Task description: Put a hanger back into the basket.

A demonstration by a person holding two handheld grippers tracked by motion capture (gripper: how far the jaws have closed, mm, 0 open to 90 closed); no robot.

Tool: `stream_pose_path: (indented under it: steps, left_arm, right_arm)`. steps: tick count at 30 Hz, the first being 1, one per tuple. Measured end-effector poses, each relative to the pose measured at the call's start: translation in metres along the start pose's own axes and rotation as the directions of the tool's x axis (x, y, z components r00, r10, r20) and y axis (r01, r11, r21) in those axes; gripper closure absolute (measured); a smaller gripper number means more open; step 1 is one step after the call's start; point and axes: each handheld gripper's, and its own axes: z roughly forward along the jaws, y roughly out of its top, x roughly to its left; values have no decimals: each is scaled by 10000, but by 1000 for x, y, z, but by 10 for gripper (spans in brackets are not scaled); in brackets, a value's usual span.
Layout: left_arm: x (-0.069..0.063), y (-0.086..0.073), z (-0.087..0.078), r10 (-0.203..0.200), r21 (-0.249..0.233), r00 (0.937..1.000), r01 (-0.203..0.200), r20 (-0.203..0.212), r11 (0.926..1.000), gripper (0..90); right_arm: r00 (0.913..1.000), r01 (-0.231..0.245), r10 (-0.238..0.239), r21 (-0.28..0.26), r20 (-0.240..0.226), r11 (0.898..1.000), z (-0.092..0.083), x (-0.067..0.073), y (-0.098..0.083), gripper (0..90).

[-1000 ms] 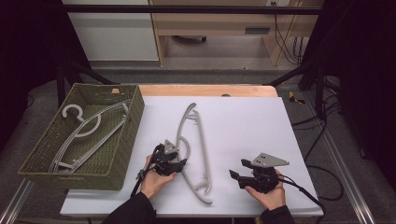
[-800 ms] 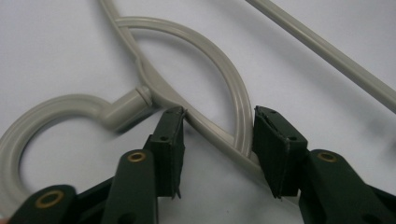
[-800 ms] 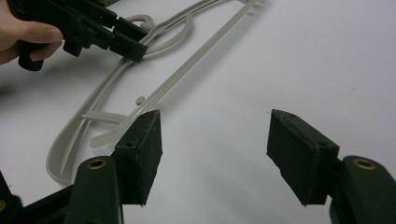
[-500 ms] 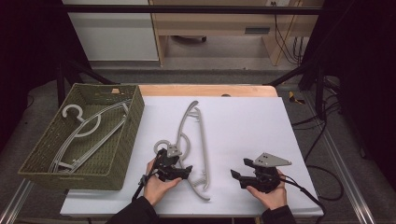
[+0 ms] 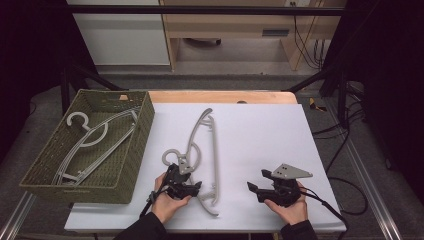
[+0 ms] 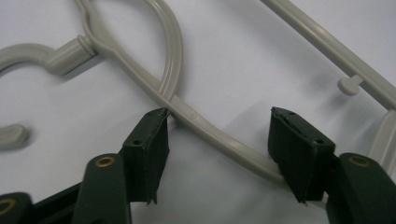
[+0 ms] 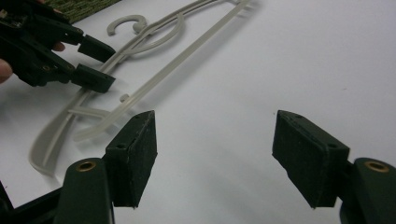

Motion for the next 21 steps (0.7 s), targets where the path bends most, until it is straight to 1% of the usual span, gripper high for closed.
stream_pose_path:
  steps: [2, 3, 5, 7, 8, 11, 13, 14, 15, 17, 18, 19, 21]
  left_arm:
    - [8, -3, -4, -19, 41, 9999, 19, 102, 10000, 408]
    - [12, -4, -6, -19, 137, 9999, 17, 120, 9999, 424]
    - [23, -9, -12, -39, 288, 9999, 36, 112, 9996, 460]
    - [32, -14, -18, -191, 377, 9994, 179, 301, 9991, 494]
    - [35, -17, -21, -297, 398, 9991, 286, 292, 9988, 509]
    - [41, -24, -28, -445, 429, 9986, 432, 297, 9981, 550]
    - [44, -26, -30, -540, 510, 9981, 524, 306, 9973, 578]
    - [46, -26, -31, -818, 502, 9959, 798, 396, 9955, 598]
    - [47, -26, -31, -876, 551, 9950, 849, 474, 9949, 607]
    - [50, -25, -33, -901, 720, 9939, 855, 633, 9937, 616]
    - [51, -26, -33, -902, 669, 9940, 861, 612, 9940, 622]
    - [53, -26, -34, -884, 807, 9938, 829, 671, 9933, 626]
    - [56, -27, -36, -996, 836, 9929, 940, 649, 9921, 643]
  right_arm:
    - [10000, 38, -38, 24, -38, 10000, 0, 0, 0, 306]
    - [10000, 29, -29, 27, -48, 10000, 0, 0, 0, 306]
    - [10000, 35, -35, 30, -50, 10000, 0, 0, 0, 305]
    - [10000, -67, 67, 49, -4, 10000, 0, 0, 0, 300]
    - [10000, -91, 91, 70, -20, 9999, 0, 0, 0, 297]
    - [9999, -118, 118, 47, -3, 9999, -1, 0, 0, 289]
    - [10000, -65, 65, -7, -10, 10000, -1, -1, 0, 286]
    - [10000, -83, 83, -7, -12, 10000, -1, -1, 0, 286]
    - [10000, -58, 58, 8, -25, 10000, -2, -2, 0, 286]
    - [10000, -77, 77, 5, -26, 10000, -3, -2, 0, 285]
    - [9999, -144, 144, 4, 8, 9999, -3, -2, 0, 285]
    - [9999, -124, 125, -40, 17, 9999, -3, -2, 0, 284]
    - [9999, -142, 142, -33, 16, 9999, -5, -4, 0, 277]
